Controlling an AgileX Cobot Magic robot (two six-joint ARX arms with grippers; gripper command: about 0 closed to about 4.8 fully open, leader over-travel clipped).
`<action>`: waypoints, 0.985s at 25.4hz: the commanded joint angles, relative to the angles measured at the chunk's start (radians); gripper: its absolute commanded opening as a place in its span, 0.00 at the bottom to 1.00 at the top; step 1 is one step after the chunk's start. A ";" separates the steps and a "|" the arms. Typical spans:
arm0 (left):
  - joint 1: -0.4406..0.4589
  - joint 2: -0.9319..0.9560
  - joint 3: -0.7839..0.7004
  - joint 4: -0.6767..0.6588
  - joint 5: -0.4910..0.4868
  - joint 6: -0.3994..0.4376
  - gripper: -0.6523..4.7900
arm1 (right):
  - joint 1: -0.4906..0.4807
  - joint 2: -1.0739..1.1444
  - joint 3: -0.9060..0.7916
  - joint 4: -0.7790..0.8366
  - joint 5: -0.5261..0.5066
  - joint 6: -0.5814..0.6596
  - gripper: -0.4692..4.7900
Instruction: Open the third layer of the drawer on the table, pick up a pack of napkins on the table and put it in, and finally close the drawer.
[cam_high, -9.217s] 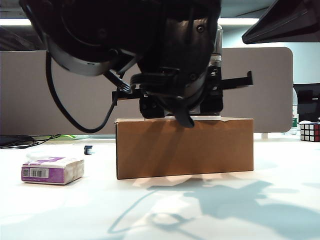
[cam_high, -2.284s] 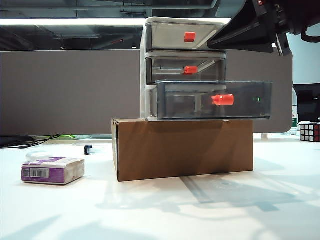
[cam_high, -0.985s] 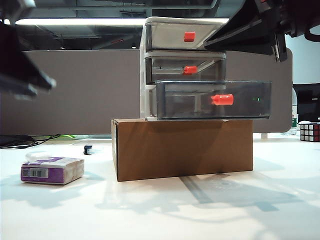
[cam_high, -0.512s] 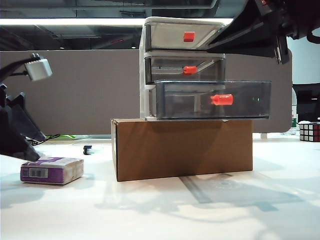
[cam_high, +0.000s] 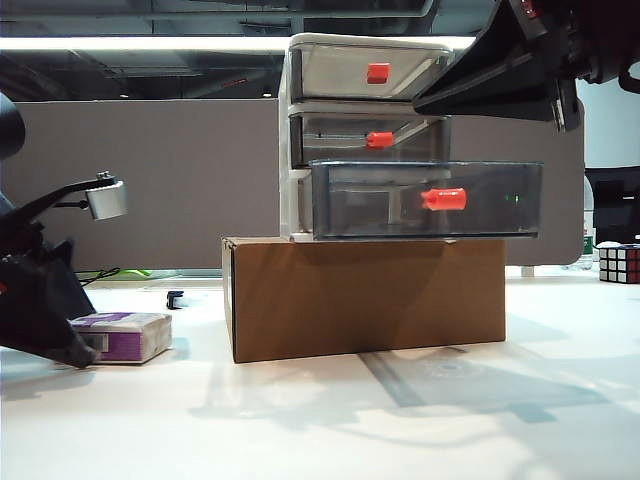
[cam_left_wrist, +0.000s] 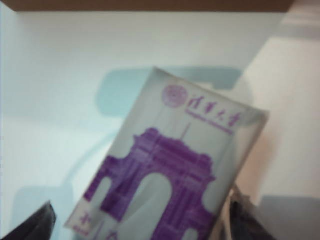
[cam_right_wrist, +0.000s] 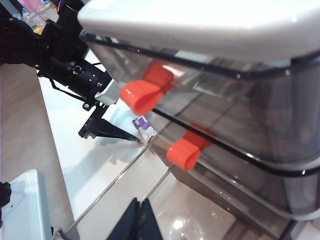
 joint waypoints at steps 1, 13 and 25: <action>-0.016 0.016 0.004 0.006 0.027 0.004 0.98 | 0.002 -0.004 0.004 0.004 0.000 -0.010 0.08; -0.056 0.036 0.004 0.027 0.026 -0.033 0.74 | 0.002 -0.004 0.004 -0.010 -0.001 -0.009 0.08; -0.058 0.031 0.004 0.020 0.056 -0.084 0.43 | 0.002 -0.004 0.004 -0.024 -0.002 -0.010 0.08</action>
